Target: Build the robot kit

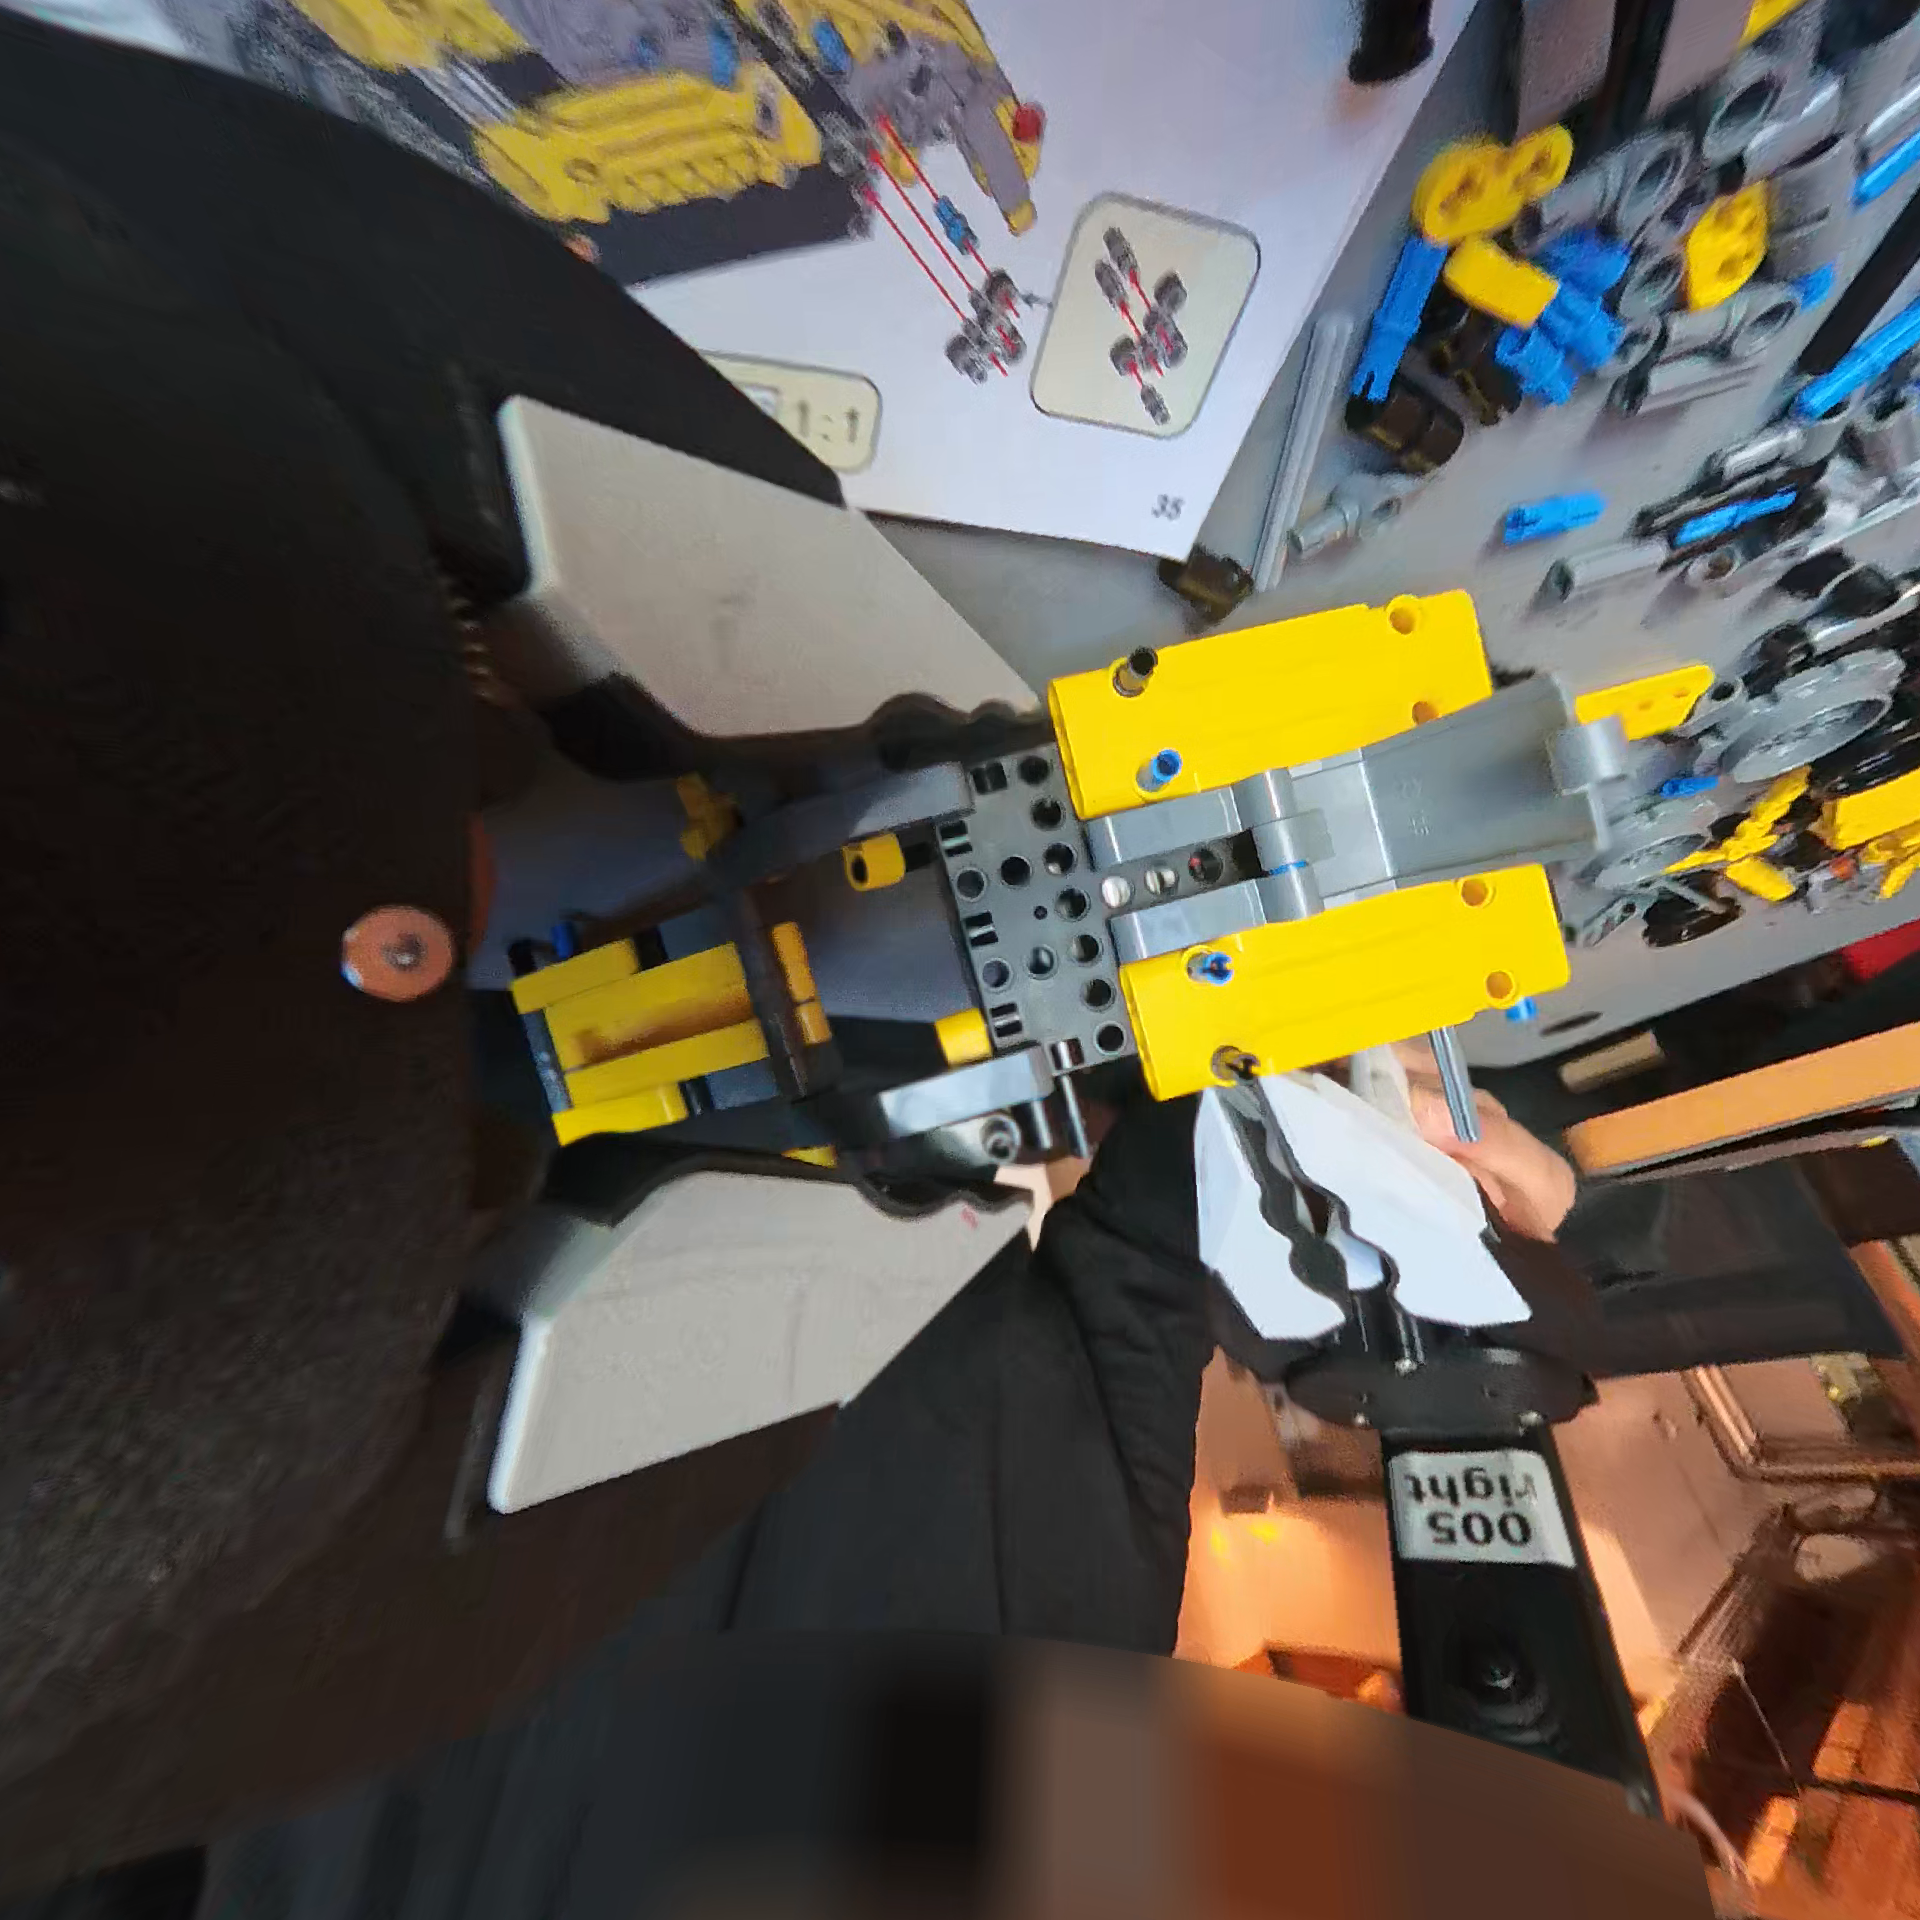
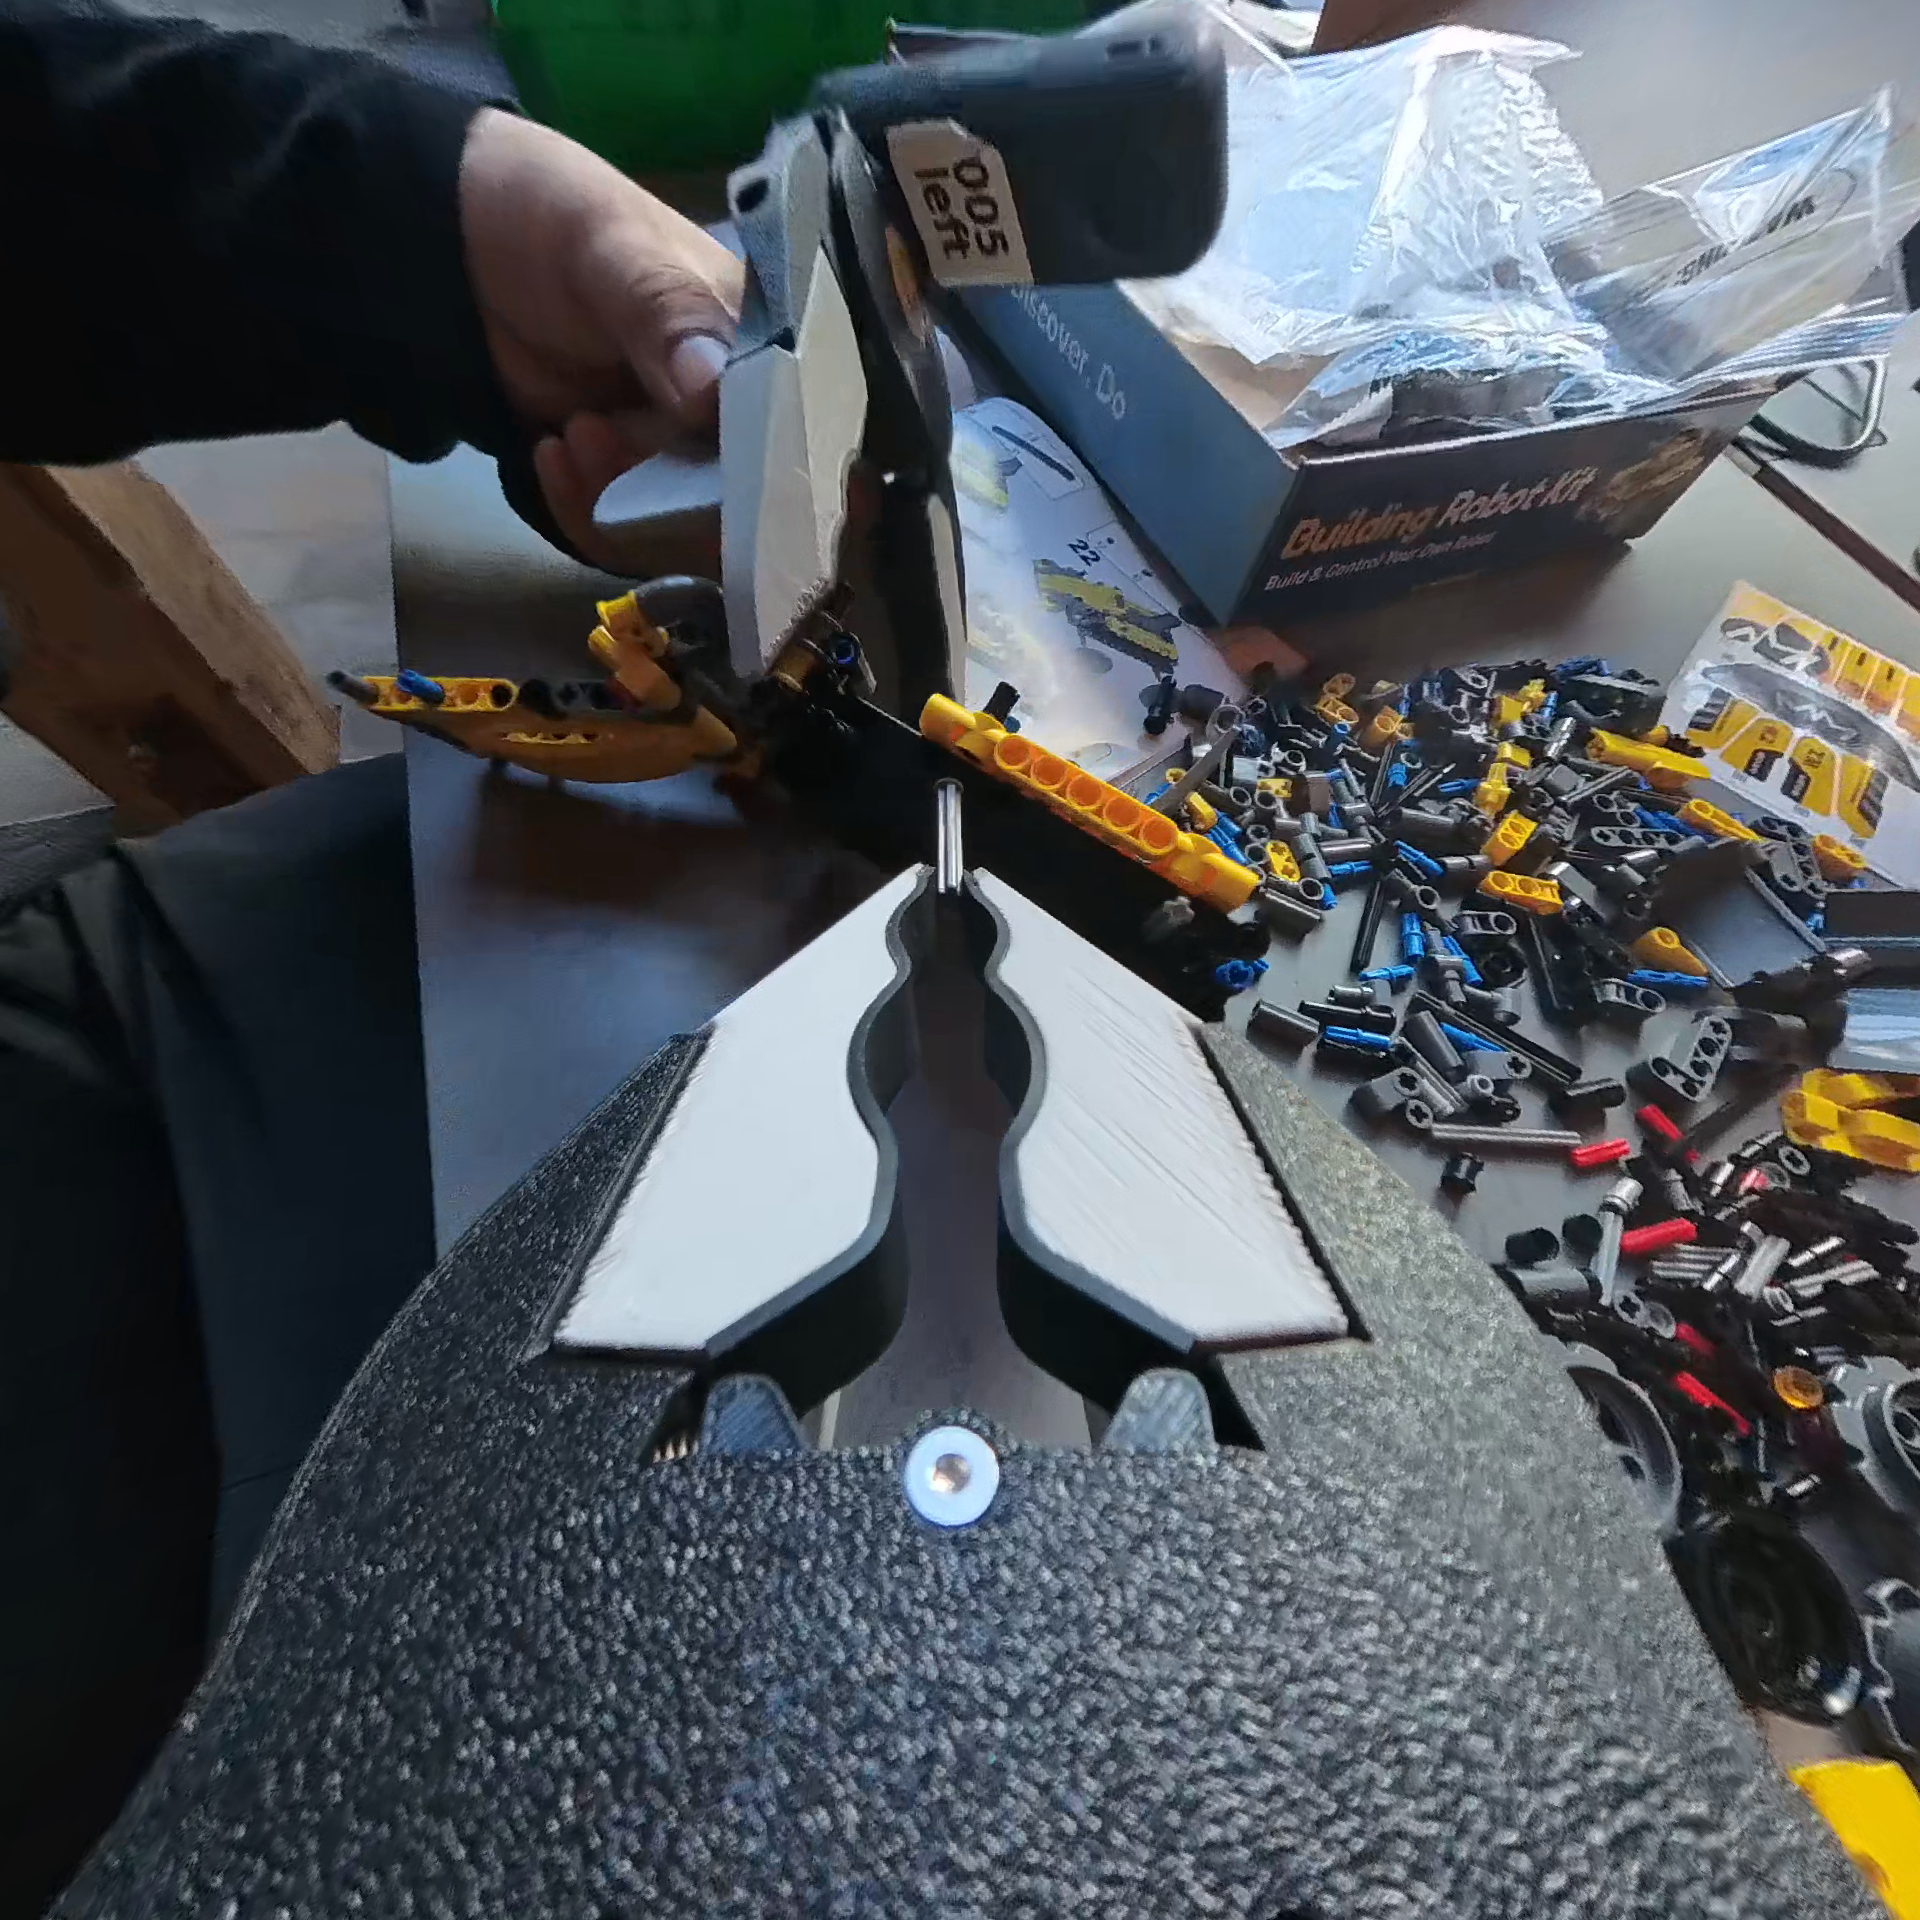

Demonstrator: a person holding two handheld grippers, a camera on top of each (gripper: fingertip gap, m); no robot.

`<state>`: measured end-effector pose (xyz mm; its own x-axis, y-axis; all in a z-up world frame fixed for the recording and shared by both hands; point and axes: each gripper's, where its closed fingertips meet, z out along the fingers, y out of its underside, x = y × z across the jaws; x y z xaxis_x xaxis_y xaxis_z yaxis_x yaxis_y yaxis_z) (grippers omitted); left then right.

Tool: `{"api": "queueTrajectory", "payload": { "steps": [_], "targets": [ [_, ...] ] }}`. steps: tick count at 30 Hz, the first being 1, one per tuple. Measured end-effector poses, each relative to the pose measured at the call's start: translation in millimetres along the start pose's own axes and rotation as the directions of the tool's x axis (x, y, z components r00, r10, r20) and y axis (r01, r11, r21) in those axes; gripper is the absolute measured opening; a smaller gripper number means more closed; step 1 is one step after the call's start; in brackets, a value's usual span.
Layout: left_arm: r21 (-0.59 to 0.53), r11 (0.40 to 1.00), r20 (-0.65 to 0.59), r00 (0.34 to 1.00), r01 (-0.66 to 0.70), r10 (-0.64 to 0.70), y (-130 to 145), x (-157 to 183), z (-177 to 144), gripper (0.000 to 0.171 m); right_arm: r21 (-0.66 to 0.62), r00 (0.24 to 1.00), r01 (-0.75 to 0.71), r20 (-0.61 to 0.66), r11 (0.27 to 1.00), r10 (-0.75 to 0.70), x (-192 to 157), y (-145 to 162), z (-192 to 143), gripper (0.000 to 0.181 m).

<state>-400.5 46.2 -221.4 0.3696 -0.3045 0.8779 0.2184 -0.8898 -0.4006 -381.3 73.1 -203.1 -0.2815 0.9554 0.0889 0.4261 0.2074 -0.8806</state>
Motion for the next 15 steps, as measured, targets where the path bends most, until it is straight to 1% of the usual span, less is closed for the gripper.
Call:
{"api": "queueTrajectory", "payload": {
  "steps": [2, 4, 8, 12, 15],
  "targets": [
    [0.047, 0.998, 0.074, 0.996, -0.052, 0.049, -3.7, -3.9, -10.3, 0.083, -0.009, 1.0, -0.013, 0.002, 1.0, 0.013, 1.8, -0.7, 4.7, 0.004],
    [0.088, 0.99, 0.176, 0.98, -0.109, 0.092, -5.9, -7.9, -22.9, 0.083, -0.015, 1.0, -0.024, 0.009, 1.0, 0.024, 3.4, -1.9, 7.9, 0.004],
    [0.12, 0.961, 0.376, 0.907, -0.248, 0.187, -5.3, -1.5, -46.8, 0.084, -0.031, 0.999, -0.038, 0.028, 0.999, 0.039, 4.6, -4.0, 11.6, 0.004],
    [0.137, 0.923, 0.489, 0.835, -0.36, 0.253, -3.3, 12.9, -58.1, 0.081, -0.033, 0.999, -0.037, 0.037, 0.999, 0.039, 2.7, -6.5, 11.1, 0.005],
    [0.128, 0.906, 0.543, 0.793, -0.404, 0.277, 13.8, 15.1, -62.4, 0.079, -0.013, 0.996, -0.056, 0.063, 0.998, 0.057, -3.2, -11.7, 6.5, 0.004]
  ]
}}
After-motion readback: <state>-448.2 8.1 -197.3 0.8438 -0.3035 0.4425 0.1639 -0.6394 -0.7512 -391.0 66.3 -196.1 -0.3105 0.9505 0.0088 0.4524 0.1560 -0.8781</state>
